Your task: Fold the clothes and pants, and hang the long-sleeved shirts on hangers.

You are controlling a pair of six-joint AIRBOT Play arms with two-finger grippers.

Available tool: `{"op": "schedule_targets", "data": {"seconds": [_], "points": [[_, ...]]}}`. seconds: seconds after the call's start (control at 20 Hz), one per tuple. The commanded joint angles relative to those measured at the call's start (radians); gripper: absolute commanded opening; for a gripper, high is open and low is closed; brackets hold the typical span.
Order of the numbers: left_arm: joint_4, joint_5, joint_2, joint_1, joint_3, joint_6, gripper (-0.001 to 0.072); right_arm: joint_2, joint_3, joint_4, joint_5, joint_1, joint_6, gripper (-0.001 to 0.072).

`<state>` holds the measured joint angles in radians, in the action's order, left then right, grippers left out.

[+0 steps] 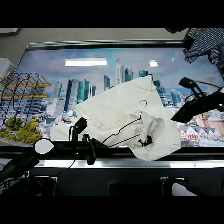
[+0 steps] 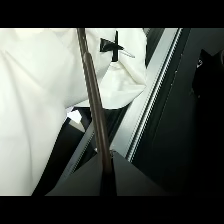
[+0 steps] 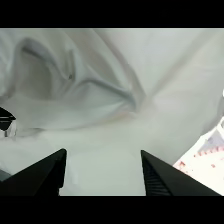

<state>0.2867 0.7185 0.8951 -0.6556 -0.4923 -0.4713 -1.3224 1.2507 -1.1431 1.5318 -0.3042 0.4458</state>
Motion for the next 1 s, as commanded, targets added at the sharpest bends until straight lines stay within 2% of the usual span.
{"op": "schedule_targets", "data": {"seconds": [0.0,0.2,0.5,0.95], "points": [[0.000,-0.001,0.000,0.000,-0.001,0.000,0.0018,-0.105,0.000,0.073,0.002,0.057,-0.204,0.0538],[0.000,-0.001,0.000,0.000,-0.001,0.000,0.0018,-0.174,0.000,0.086,0.002,0.098,-0.281,0.0538],[0.000,-0.001,0.000,0.000,-0.001,0.000,0.0019,-0.218,0.000,0.135,-0.041,0.102,-0.283,0.0538],[0.000,-0.002,0.000,0.000,-0.001,0.000,0.0018,-0.303,0.000,0.196,0.025,0.102,-0.280,0.0528]]}}
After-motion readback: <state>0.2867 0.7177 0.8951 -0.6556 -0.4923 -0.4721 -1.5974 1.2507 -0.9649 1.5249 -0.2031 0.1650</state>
